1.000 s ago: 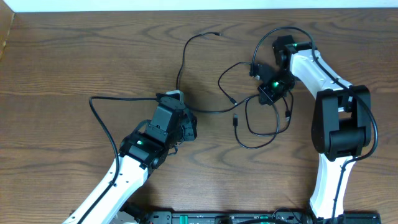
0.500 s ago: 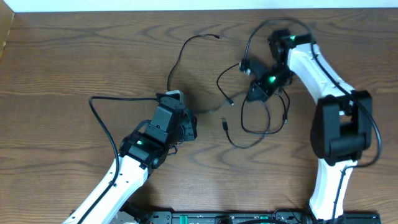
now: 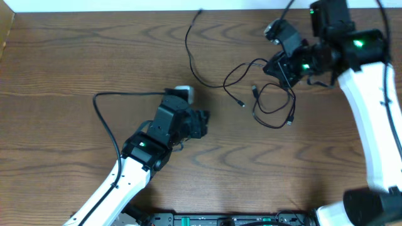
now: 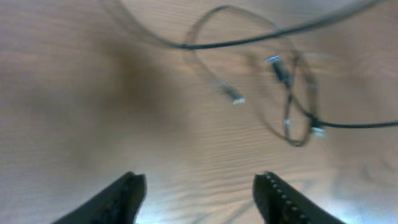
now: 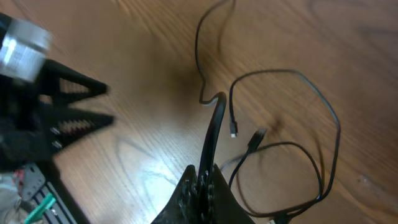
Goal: Untangle cables
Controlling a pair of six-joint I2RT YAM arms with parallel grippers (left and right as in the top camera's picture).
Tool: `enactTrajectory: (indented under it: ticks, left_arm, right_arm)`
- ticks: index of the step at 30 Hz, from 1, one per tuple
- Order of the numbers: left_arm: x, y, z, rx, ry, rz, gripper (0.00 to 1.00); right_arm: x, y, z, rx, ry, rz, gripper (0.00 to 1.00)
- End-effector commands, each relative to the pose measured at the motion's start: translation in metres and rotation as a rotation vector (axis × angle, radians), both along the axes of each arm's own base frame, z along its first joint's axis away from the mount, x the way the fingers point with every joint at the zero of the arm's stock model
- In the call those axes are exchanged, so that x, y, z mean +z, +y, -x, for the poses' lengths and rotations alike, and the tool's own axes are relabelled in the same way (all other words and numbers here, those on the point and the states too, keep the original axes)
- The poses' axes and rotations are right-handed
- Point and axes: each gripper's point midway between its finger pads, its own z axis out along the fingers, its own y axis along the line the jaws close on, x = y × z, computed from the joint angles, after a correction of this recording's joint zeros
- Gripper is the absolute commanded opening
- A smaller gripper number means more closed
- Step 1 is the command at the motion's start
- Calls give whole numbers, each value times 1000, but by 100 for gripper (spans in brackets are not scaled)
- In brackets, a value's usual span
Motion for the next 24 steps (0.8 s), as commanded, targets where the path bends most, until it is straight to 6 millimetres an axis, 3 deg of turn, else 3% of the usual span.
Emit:
enactTrajectory:
  ticks: [1,6,11,17,24]
  left_arm:
    - [5,-43,19,-312,-68,36,71]
    - [-6,-76,23,-487,-83,100,78]
    - [-18,-96,4,-522,-132,148,79]
    - [-1,-106,-25,-487,-292,170,83]
    - [2,-108,-33,-470,-333,171,85]
  right_arm:
    - [38,-1,20,-23,-66,-57,1]
    - [60,5,39,11,-98,-114,1]
    - [53,3,54,14,-28,-110,1]
    - [49,5,65,32,19,-118,1]
    - [57,14,72,94,14,-178,1]
